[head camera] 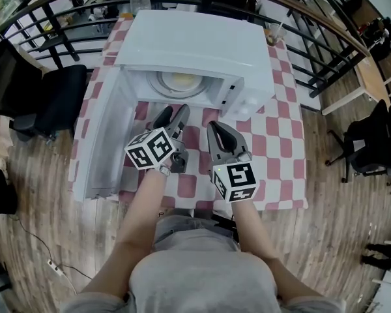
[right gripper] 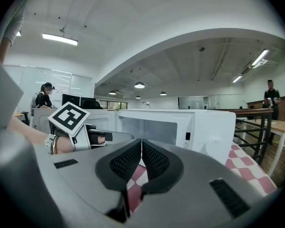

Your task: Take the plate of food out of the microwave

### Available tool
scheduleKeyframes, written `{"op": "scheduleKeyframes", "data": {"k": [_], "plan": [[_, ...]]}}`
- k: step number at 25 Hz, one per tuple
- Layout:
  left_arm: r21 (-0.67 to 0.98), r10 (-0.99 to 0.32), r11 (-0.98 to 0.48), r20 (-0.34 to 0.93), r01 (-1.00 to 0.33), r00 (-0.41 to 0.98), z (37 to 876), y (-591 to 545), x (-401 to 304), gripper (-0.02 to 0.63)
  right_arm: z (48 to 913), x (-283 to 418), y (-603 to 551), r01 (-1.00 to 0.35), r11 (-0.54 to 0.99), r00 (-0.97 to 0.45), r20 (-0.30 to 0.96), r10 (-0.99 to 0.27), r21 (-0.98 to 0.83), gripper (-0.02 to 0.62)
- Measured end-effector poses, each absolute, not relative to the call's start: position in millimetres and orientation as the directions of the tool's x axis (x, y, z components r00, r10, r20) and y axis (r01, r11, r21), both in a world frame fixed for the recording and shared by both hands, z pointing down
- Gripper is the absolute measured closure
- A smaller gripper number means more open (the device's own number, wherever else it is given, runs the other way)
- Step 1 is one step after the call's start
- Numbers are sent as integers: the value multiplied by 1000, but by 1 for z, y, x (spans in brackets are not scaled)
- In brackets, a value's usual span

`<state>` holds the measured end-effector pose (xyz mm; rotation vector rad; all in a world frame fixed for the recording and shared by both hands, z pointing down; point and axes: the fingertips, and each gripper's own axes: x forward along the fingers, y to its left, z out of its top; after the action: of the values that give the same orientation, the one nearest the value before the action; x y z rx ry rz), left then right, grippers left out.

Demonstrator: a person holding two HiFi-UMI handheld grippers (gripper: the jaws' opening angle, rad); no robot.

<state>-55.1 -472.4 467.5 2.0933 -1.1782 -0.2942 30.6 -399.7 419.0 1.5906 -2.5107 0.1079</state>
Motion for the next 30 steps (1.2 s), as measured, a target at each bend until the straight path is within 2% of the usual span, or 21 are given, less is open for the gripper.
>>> {"op": "scheduleKeyframes", "data": {"k": [7,18,30], "plan": [[795,-824,-182,197,-578,531,506,-490,-56,357,431,26,-418,-886,460,-445,173,-879,53,568],[881,-827,-18,252,-472,502,547,-521,-56,353,452,25,-438,-879,472,-453,197,-870,62,568],[931,-841,205,325,-302,432,577,-548,-58,267,469,33,-451,-882,470,-453,229,-862,24,568]]}}
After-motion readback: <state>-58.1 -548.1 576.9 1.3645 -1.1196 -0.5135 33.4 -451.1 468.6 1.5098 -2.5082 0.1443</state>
